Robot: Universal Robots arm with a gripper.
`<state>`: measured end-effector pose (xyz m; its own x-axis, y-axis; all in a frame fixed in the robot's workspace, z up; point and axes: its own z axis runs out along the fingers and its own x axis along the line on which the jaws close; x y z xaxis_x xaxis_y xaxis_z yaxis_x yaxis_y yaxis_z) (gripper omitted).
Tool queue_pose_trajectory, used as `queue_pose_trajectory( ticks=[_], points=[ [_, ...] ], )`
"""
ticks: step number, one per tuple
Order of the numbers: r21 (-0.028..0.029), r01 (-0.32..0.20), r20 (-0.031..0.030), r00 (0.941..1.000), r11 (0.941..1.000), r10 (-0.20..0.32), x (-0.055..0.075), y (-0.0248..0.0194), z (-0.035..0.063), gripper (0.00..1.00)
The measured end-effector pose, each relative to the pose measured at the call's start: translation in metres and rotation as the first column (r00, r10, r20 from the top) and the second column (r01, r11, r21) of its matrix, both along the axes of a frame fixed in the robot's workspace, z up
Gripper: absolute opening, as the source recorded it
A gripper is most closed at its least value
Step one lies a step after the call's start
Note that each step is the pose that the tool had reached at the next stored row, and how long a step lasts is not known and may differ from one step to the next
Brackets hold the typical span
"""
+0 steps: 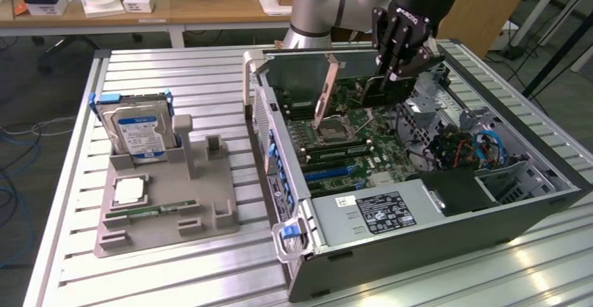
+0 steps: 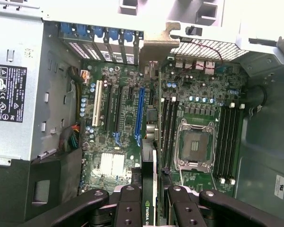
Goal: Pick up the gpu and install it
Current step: 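Insert the gpu into the slot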
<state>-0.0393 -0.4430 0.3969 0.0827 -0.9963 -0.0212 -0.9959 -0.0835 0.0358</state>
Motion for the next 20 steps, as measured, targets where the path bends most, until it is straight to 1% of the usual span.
queue_pose_trajectory(
  ticks=[20],
  points=[
    [0.0000, 0.000, 0.0000, 1.0000, 1.0000, 0.000, 0.000, 0.0000, -0.0110, 0.26]
  ],
)
